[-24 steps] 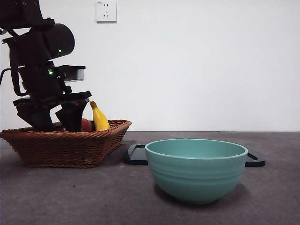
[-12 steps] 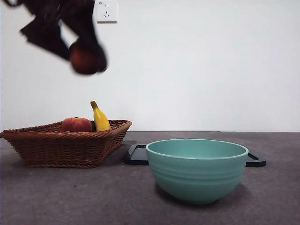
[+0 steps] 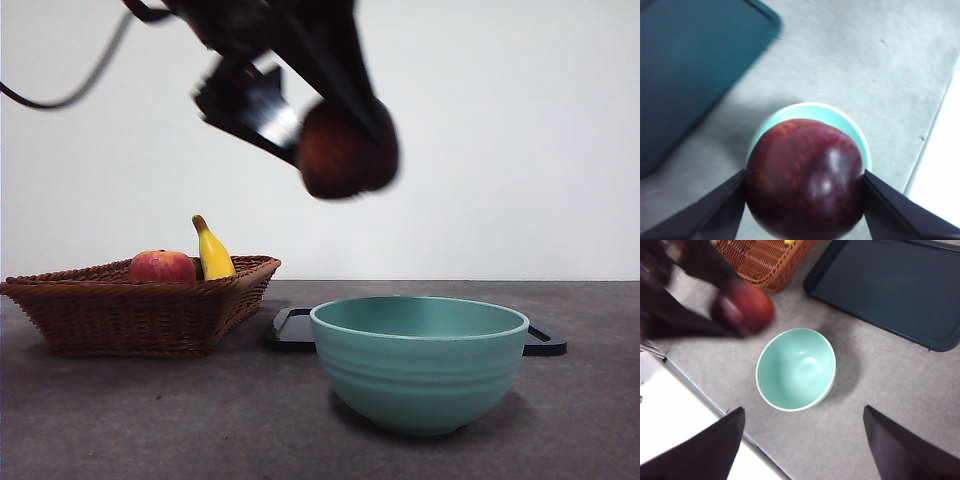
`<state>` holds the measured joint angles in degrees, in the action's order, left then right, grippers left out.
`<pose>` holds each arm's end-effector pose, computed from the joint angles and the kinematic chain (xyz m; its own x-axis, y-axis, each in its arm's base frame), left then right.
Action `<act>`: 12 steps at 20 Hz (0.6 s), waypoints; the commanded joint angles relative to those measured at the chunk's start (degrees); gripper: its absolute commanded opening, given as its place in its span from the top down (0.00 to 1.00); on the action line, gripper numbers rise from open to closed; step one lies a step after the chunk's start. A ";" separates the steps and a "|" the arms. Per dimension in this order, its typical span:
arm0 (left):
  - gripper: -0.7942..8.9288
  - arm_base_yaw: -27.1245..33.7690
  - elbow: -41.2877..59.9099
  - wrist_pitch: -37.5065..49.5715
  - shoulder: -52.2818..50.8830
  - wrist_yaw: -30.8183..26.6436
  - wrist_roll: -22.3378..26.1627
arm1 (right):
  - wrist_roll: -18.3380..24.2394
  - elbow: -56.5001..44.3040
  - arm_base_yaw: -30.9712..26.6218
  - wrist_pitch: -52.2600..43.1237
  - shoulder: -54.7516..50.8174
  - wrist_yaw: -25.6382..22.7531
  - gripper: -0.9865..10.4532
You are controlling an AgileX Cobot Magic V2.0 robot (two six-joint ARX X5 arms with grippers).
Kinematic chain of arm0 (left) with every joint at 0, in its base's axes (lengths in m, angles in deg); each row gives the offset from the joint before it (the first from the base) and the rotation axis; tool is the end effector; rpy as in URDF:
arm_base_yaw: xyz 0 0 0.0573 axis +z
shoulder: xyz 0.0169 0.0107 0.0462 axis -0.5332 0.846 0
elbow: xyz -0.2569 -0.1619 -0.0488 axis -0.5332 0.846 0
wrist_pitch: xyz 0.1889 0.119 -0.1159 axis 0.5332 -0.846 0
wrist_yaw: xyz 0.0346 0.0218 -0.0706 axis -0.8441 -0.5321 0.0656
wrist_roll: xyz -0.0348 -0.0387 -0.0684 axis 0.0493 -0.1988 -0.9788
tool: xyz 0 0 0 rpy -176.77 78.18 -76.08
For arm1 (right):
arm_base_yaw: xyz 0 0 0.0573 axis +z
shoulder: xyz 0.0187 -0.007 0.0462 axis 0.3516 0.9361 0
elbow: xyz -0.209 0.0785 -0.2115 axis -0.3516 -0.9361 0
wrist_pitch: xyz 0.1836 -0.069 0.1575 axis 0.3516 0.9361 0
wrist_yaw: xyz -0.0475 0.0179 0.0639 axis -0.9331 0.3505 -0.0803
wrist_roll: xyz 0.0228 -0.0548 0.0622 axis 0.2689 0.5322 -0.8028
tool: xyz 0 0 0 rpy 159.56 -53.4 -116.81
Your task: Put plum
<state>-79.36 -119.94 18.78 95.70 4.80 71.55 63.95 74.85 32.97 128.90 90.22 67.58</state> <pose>0.2165 -0.2629 0.2897 0.2116 -0.6335 -0.7442 0.8535 0.4908 -0.1751 0.1134 0.0636 0.3282 0.4293 0.6251 -0.6519 -0.5385 0.7566 0.3709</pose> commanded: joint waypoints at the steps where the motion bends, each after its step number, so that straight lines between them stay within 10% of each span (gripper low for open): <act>1: 0.61 -2.47 -1.22 2.03 4.26 0.11 0.59 | -0.24 1.05 0.24 -0.55 0.33 -0.15 0.58; 12: 0.61 -7.37 -1.22 7.02 16.63 -6.58 6.80 | -0.24 1.05 0.24 -0.57 0.33 -0.15 0.58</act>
<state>-86.00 -119.94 25.42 110.87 -1.78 77.13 63.95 74.85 32.97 128.90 90.22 67.58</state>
